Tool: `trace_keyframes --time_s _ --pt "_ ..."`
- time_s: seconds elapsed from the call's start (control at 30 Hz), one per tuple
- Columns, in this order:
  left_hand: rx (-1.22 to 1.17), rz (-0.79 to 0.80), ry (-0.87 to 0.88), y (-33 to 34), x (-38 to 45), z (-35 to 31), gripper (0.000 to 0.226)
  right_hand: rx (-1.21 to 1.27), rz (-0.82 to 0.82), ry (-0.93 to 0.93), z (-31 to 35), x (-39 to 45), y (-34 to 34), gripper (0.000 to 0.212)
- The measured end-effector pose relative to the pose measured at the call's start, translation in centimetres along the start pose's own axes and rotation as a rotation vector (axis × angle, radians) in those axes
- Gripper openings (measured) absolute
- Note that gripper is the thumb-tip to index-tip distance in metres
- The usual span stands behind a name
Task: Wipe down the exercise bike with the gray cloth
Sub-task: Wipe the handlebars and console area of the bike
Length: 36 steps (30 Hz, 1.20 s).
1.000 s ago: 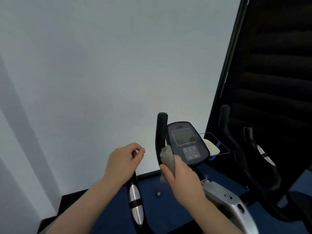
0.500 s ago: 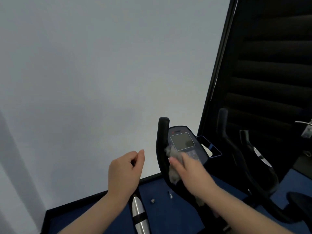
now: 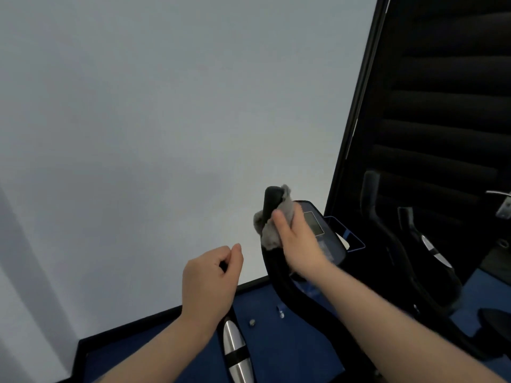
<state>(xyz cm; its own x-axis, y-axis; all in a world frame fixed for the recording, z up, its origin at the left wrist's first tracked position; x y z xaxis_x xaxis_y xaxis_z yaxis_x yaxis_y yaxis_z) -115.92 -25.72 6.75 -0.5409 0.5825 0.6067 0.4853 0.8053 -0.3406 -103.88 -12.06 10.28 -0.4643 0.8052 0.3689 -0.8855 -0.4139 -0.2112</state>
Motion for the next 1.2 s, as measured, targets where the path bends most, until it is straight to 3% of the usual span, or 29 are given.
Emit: trace_keyframes --time_s 0.13,0.3,0.43,0.63,0.77,0.93,1.1,1.2 --pt "-0.002 -0.010 0.005 -0.1 0.0 -0.1 0.053 0.190 -0.009 -0.047 2.7 1.1 0.6 0.011" --pt "0.016 -0.005 0.010 -0.2 0.0 -0.3 0.052 0.008 0.055 -0.019 0.8 -0.6 0.8 0.011" --pt "0.021 -0.005 0.021 -0.2 0.0 -0.3 0.053 0.184 0.079 -0.005 1.9 0.0 1.2 0.012" --pt "0.004 -0.003 0.042 -0.2 0.2 -0.4 0.053 -0.225 0.158 0.058 -1.0 -2.9 0.6 0.031" --pt "0.014 0.003 0.031 0.0 0.2 -0.1 0.054 -0.346 0.277 0.155 -3.1 -6.1 0.0 0.020" --pt "0.030 -0.025 0.023 -0.2 0.1 -0.5 0.053 -0.472 0.448 0.227 -4.1 -7.5 -1.8 0.023" --pt "0.065 -0.023 0.024 -0.4 0.0 -0.9 0.052 -0.390 0.236 0.220 -3.6 -6.3 -0.1 0.027" --pt "0.030 -0.025 0.010 -0.3 0.0 -0.7 0.052 -0.544 0.289 0.136 -3.4 -7.6 -0.2 0.023"
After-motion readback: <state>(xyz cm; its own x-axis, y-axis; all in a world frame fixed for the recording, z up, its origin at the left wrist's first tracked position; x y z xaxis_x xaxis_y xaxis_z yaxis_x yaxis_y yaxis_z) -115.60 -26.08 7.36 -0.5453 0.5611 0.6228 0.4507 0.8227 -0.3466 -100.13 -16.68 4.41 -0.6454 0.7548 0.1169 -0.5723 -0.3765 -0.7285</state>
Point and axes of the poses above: each hand's wrist, its own x-axis towards the middle knuckle, its own y-axis out of the palm, z = x × y, the point moved 9 cm from there along x, towards the middle knuckle, and after that the axes turned 3 degrees about y, right-handed, at the moved point
